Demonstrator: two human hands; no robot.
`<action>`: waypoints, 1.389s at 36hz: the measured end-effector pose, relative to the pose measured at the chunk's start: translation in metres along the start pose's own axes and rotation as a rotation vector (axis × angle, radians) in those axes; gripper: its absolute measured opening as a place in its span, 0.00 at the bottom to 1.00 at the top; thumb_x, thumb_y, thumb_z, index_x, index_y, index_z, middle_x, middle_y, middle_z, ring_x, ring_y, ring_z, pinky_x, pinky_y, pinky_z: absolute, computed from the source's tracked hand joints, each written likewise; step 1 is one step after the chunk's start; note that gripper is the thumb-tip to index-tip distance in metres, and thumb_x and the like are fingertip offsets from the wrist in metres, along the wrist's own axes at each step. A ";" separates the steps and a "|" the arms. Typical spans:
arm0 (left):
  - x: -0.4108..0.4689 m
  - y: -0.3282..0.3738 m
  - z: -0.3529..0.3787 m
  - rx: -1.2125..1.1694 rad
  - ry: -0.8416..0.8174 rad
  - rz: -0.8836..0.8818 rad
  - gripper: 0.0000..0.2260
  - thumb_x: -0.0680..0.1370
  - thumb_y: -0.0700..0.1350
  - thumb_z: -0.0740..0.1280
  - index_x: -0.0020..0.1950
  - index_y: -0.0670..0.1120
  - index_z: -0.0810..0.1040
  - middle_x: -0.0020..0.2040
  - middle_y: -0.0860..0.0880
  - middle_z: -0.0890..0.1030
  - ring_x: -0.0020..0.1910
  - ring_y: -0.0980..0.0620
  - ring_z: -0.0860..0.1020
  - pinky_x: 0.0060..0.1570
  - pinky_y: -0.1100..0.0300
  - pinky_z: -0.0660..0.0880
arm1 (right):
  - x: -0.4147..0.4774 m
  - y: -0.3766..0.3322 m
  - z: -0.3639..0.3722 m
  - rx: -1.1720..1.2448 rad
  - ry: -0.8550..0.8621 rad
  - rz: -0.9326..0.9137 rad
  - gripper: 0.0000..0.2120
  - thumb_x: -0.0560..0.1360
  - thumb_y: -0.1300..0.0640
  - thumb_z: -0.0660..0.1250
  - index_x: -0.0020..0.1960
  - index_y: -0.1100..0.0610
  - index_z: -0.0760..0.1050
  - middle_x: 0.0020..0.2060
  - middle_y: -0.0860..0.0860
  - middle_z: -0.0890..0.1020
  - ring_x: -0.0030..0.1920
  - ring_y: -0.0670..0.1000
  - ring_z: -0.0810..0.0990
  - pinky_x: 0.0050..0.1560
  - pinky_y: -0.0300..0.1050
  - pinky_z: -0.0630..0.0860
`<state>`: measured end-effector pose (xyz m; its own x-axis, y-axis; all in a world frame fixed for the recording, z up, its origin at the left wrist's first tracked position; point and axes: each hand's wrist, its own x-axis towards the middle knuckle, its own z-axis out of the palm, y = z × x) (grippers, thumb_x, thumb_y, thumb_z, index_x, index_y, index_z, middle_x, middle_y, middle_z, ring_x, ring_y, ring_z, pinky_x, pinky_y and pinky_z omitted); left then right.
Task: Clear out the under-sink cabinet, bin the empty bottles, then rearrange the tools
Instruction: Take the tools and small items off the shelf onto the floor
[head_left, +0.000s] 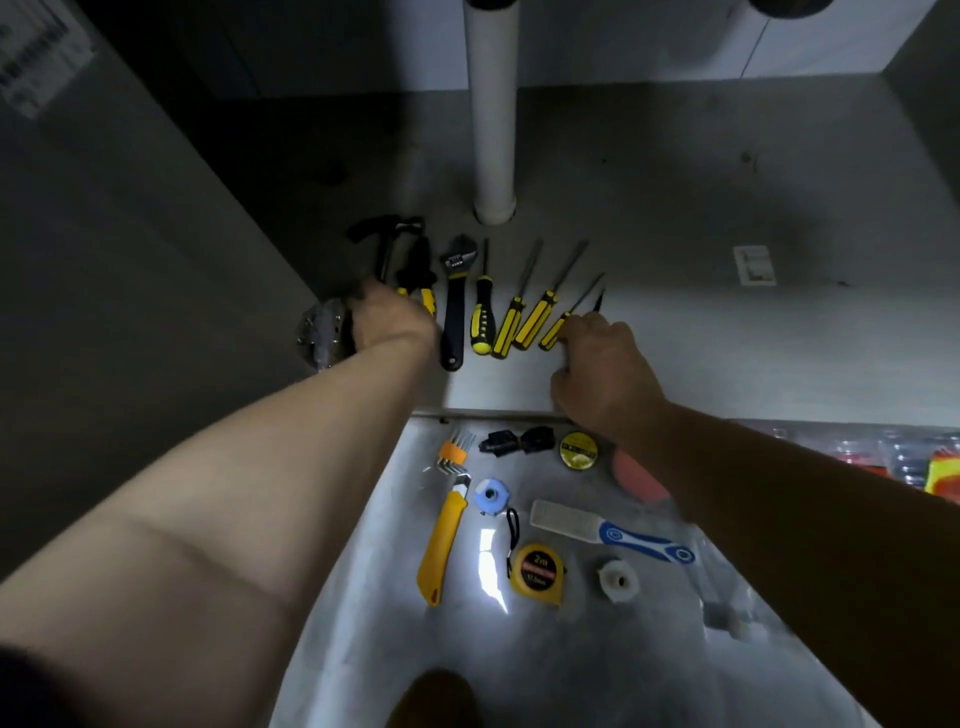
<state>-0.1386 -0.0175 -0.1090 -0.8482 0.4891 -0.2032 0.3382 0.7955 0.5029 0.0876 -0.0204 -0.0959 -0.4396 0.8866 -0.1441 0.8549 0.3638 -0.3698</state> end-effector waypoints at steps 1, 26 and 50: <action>0.002 0.000 0.001 0.029 0.008 -0.006 0.18 0.81 0.45 0.66 0.69 0.41 0.71 0.70 0.37 0.72 0.69 0.37 0.72 0.67 0.50 0.69 | -0.001 0.001 -0.001 -0.022 0.010 0.011 0.20 0.77 0.61 0.64 0.68 0.60 0.70 0.61 0.58 0.73 0.62 0.60 0.69 0.57 0.52 0.74; -0.046 0.002 -0.012 -0.167 0.101 0.164 0.17 0.81 0.39 0.61 0.70 0.40 0.75 0.67 0.34 0.74 0.68 0.34 0.70 0.67 0.52 0.66 | -0.051 -0.007 -0.027 0.455 0.234 0.146 0.17 0.73 0.71 0.64 0.58 0.56 0.71 0.53 0.53 0.72 0.48 0.52 0.75 0.48 0.48 0.78; -0.199 -0.203 -0.058 -0.394 -0.460 0.209 0.10 0.79 0.33 0.65 0.47 0.47 0.79 0.38 0.51 0.79 0.37 0.52 0.75 0.38 0.64 0.72 | -0.269 0.031 0.025 0.231 -0.213 0.318 0.11 0.68 0.61 0.71 0.48 0.53 0.74 0.37 0.48 0.79 0.39 0.49 0.78 0.31 0.32 0.62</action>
<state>-0.0624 -0.2970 -0.1218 -0.4897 0.7927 -0.3630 0.2278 0.5183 0.8243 0.2256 -0.2547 -0.0916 -0.2328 0.8564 -0.4609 0.8833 -0.0120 -0.4686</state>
